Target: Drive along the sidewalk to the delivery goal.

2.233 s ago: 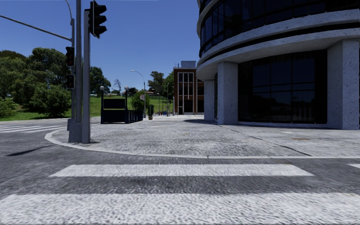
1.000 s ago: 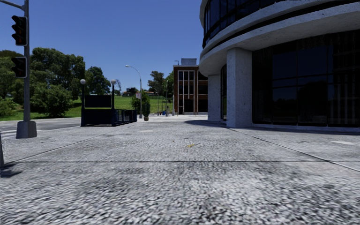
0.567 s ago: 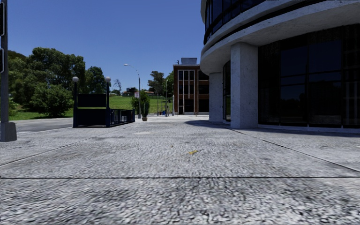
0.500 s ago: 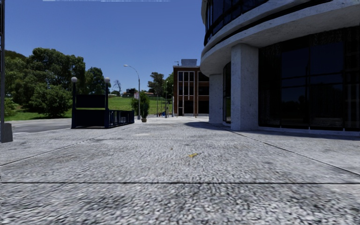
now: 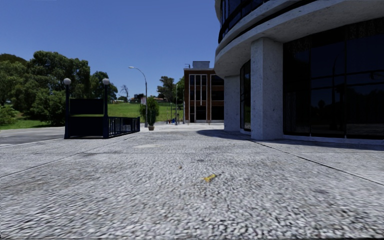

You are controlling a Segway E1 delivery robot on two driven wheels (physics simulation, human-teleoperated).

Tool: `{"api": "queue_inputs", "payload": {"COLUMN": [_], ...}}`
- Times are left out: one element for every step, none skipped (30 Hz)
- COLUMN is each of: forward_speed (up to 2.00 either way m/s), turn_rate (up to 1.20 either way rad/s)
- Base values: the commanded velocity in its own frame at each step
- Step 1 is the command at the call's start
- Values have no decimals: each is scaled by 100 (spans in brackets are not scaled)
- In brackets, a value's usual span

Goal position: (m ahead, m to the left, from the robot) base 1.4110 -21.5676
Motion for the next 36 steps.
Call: {"api": "queue_inputs", "payload": {"forward_speed": [159, 159, 158, 158, 157, 156, 155, 155, 155, 155, 155, 155, 155, 155, 155, 155, 155, 155, 155, 155, 155, 154, 154, 154, 154, 154, 154, 154, 154, 154, 154, 154, 154, 154, 154, 154], "turn_rate": [-120, -120, -120, -120, -120, -120, -120, -120, -120, -120, -120, -120, -120, -120, -120, -120, -120, -120, -120, -120, -120, -120, -120, -120, -120, -120, -120, -120, -120, -120, -120, -120, -120, -120, -120, -117]}}
